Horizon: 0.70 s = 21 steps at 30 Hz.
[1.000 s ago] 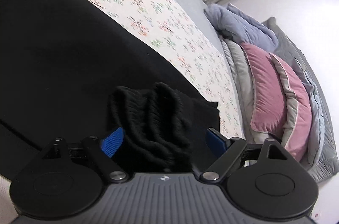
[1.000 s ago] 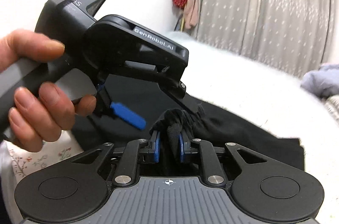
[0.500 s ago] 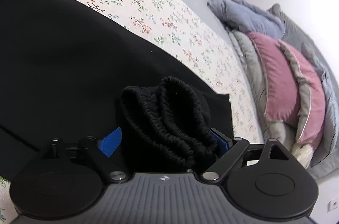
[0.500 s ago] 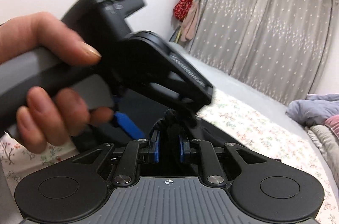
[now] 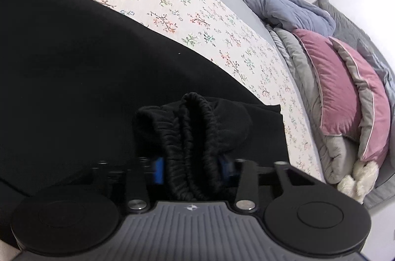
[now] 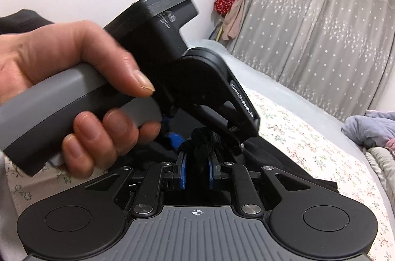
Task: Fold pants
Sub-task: 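Hold the cuffs together with both grippers above the folded pants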
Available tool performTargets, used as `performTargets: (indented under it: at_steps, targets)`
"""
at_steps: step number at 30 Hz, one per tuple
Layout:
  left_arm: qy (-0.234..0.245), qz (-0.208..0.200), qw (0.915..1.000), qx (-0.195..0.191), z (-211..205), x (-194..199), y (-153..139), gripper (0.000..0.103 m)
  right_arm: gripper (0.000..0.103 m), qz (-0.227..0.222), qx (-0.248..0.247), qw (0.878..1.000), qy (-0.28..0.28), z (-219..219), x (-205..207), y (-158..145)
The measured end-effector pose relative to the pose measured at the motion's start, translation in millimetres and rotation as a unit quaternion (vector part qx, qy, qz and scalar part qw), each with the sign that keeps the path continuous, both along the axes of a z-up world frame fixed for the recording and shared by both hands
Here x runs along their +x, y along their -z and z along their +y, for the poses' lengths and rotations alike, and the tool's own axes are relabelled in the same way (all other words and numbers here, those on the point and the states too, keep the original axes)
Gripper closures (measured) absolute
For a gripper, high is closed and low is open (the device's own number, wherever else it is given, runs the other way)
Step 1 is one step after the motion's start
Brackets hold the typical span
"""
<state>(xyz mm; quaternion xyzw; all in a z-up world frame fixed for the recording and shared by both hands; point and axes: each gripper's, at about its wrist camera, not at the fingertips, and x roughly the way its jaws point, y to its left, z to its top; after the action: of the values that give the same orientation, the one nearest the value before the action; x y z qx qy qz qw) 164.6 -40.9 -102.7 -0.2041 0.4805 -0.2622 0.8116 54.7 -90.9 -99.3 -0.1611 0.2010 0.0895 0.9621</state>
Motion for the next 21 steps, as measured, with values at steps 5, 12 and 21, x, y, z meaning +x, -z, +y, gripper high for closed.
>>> performTargets:
  at_steps: [5, 12, 21]
  targets:
    - [-0.001, -0.016, 0.9995, 0.026, -5, -4, -1, 0.059, 0.085, 0.019, -0.007, 1.0, -0.008, -3, 6, -9]
    - [-0.014, -0.021, 0.9994, 0.024, -2, -5, -7, 0.06, 0.037, 0.018, -0.07, 0.997, 0.023, -4, -2, -6]
    - [-0.024, -0.063, 0.9977, 0.005, 8, -10, -36, 0.062, 0.095, 0.022, -0.014, 0.997, 0.079, -14, 17, -20]
